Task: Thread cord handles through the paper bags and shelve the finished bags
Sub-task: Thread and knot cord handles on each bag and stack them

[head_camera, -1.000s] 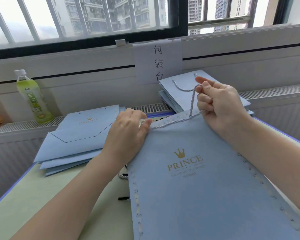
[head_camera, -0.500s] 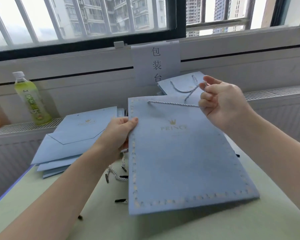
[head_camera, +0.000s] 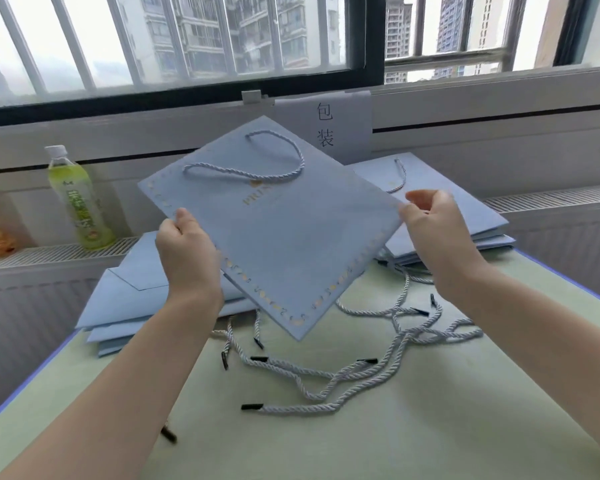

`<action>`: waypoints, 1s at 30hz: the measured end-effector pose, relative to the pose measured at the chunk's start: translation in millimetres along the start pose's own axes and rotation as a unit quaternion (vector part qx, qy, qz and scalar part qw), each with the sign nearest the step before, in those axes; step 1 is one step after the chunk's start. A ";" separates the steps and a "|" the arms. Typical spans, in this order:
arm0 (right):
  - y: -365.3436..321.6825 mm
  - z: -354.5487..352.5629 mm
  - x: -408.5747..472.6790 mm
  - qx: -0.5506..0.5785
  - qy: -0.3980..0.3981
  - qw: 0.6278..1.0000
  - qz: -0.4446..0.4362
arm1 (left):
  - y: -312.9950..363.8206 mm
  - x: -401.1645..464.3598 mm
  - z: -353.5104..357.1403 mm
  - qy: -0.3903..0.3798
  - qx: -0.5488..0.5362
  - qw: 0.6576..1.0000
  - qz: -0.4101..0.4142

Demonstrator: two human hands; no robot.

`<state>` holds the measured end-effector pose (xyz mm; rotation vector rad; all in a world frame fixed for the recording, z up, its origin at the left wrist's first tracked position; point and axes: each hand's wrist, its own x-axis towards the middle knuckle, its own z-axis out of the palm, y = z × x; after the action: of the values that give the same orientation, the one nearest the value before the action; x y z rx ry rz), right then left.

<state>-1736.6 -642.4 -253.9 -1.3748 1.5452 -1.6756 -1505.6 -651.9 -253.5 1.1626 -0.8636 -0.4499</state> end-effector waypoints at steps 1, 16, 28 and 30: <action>-1.0 2.3 -2.6 0.041 -0.033 0.997 0.051 | 0.3 1.4 -0.4 0.016 -0.008 1.000 -0.007; 1.7 9.6 -22.8 0.267 -0.374 0.849 0.262 | -16.6 -8.3 10.4 -0.173 -0.031 0.983 -0.053; 28.8 -14.3 26.9 0.236 0.014 0.945 0.227 | -45.9 -39.1 15.3 -0.381 0.436 0.766 0.280; 35.2 -16.6 30.2 0.240 0.034 0.942 0.232 | -45.9 -39.8 14.8 -0.393 0.451 0.751 0.279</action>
<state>-1772.5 -669.6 -273.8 -0.6494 1.2489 -1.6517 -1536.1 -649.2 -308.0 1.4845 -2.2755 0.0507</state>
